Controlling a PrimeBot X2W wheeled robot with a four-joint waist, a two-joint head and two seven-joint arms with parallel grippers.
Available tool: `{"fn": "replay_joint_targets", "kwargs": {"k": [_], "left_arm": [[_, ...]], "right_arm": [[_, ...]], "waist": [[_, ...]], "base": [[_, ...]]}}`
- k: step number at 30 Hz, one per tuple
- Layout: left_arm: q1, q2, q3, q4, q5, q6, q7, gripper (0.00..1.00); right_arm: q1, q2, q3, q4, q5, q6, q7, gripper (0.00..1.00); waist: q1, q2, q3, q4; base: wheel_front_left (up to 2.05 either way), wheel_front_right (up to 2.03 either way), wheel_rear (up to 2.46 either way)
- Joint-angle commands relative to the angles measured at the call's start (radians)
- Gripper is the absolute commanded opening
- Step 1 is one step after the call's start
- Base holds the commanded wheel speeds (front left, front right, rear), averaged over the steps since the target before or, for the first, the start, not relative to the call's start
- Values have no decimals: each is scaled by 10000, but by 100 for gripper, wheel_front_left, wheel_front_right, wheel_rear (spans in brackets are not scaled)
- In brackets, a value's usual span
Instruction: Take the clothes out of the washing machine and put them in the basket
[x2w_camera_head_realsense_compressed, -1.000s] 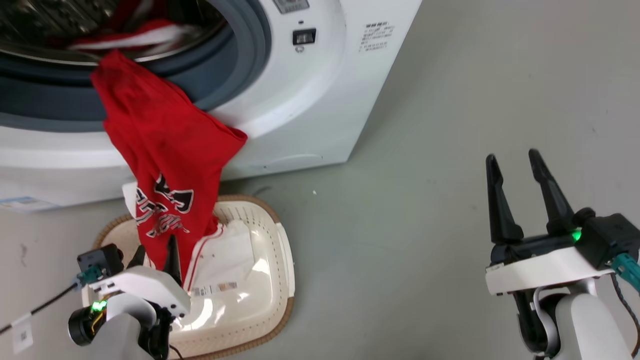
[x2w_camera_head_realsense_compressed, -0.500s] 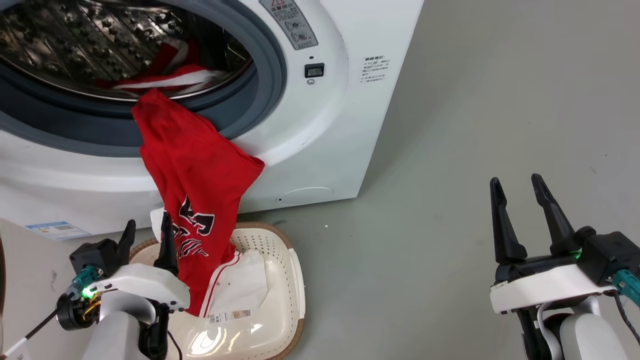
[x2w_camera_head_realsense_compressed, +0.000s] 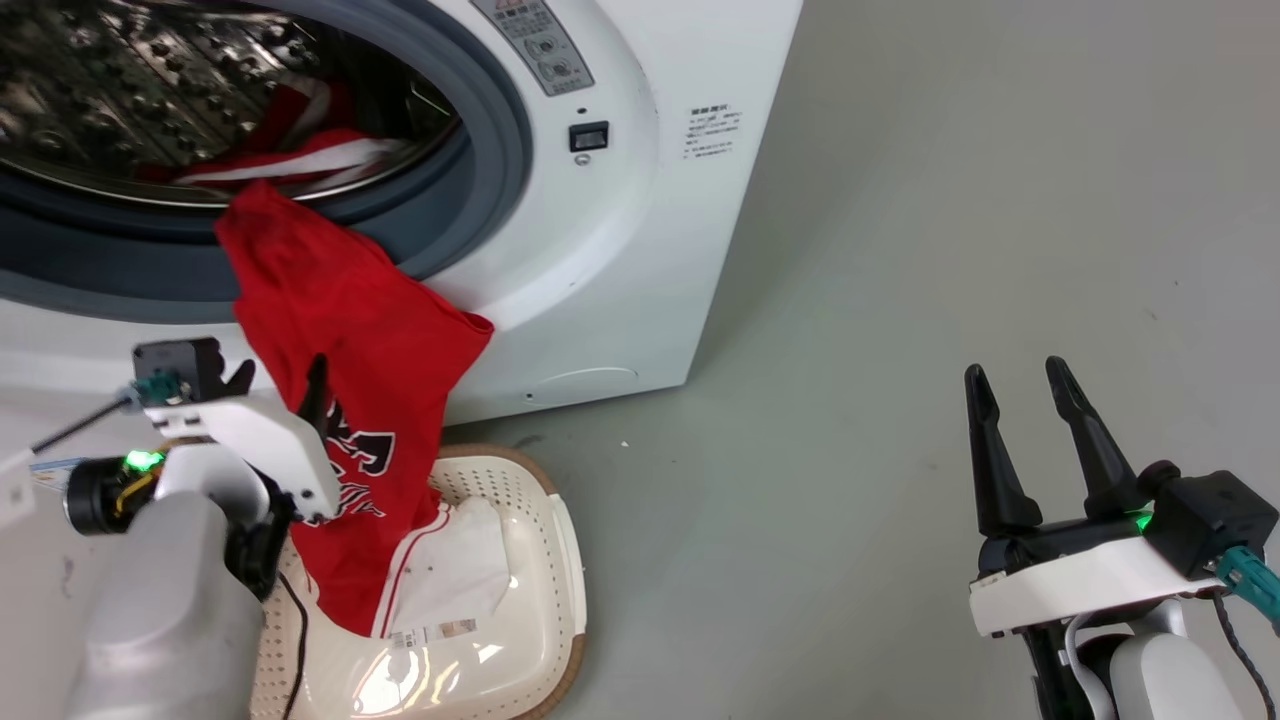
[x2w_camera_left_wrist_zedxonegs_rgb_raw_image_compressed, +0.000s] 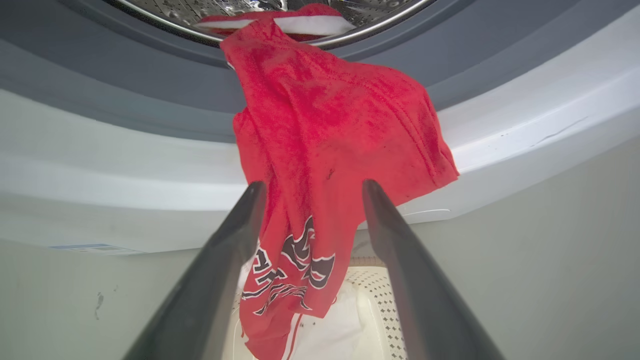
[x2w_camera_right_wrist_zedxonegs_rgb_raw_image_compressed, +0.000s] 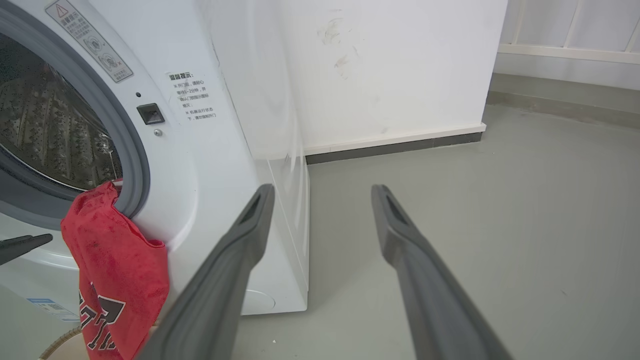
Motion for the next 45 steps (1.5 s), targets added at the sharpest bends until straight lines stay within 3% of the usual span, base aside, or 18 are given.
{"fn": "replay_joint_targets", "kwargs": {"k": [1,13,32,33,34,35,45], "left_arm": [[-335,166,-98,284,-110,-19,401,100],[-1883,1026,-264,1929,-451,-23,1641,100],[-3430,1693,-358,3297,-525,201,1581,100],[-3462,1688,-370,3361,-529,221,1545,75],[-3485,1679,-388,3412,-541,222,1525,27],[-3502,1678,-396,3450,-556,216,1464,0],[-3087,1402,-396,3939,-778,164,850,0]], "right_arm": [[-98,6,38,47,118,-3,-97,100],[-526,6,265,419,367,-3,-434,100],[-974,7,546,787,598,-3,-633,100],[-986,7,554,803,598,-3,-638,100],[-996,5,553,814,593,-3,-640,100],[-1004,5,554,828,600,-3,-642,100],[-842,7,406,892,500,-3,-639,100]], "waist": [[1,0,242,-209],[1,0,1185,-825],[1,0,1802,-1274],[1,0,1800,-1285],[1,0,1798,-1290],[1,0,1788,-1294],[1,0,1276,-1121]], "base": [[0,0,0],[0,0,0],[0,0,0],[0,0,0],[0,0,0],[0,0,0],[0,0,0]]}}
